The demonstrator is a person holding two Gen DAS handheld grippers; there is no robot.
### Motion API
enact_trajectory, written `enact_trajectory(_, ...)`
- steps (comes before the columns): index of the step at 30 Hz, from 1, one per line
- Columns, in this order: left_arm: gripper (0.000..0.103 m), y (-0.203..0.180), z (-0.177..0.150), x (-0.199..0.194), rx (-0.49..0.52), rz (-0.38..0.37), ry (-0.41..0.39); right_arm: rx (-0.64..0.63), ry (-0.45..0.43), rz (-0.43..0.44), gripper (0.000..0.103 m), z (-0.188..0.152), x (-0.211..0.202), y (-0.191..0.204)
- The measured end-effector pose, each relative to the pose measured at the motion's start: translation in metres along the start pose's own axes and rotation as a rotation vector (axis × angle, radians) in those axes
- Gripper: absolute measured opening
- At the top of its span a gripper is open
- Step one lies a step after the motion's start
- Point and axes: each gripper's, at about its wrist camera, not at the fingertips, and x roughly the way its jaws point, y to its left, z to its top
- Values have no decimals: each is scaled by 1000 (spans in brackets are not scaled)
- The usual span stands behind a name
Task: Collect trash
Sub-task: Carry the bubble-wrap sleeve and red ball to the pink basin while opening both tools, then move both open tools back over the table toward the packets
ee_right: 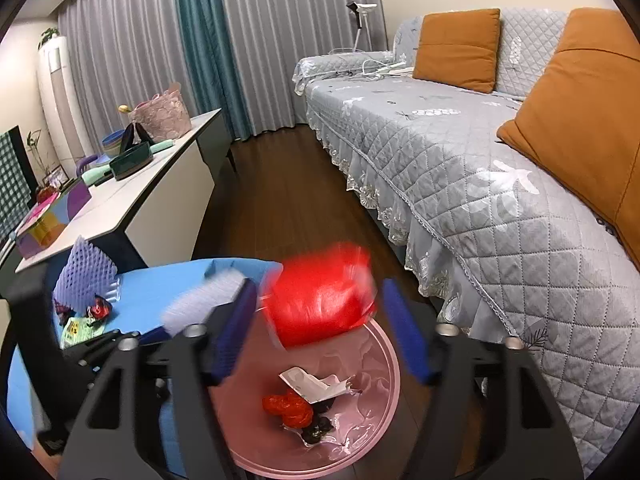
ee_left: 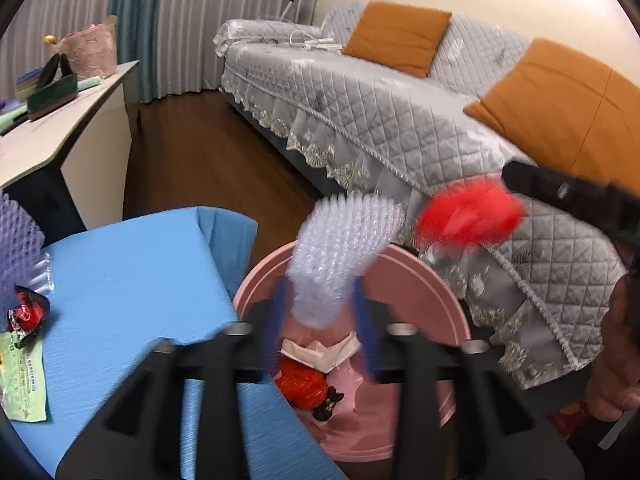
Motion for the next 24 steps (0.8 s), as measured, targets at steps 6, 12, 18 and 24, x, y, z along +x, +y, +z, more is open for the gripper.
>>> enact_trajectory(6, 42, 15, -8, -21, -28, 30, -16, 15, -4, 1, 71, 3, 0, 0)
enact_trajectory(12, 40, 32, -11, -65, -34, 51, -71, -2, -25, 12, 71, 7, -5, 16)
enact_trajectory(18, 39, 48, -11, -124, 0, 79, -142, 7, -83, 60, 65, 10, -26, 44)
enact_trajectory(24, 39, 75, -17, -178, 0, 128, -224, 15, -150, 118, 57, 9, -39, 78)
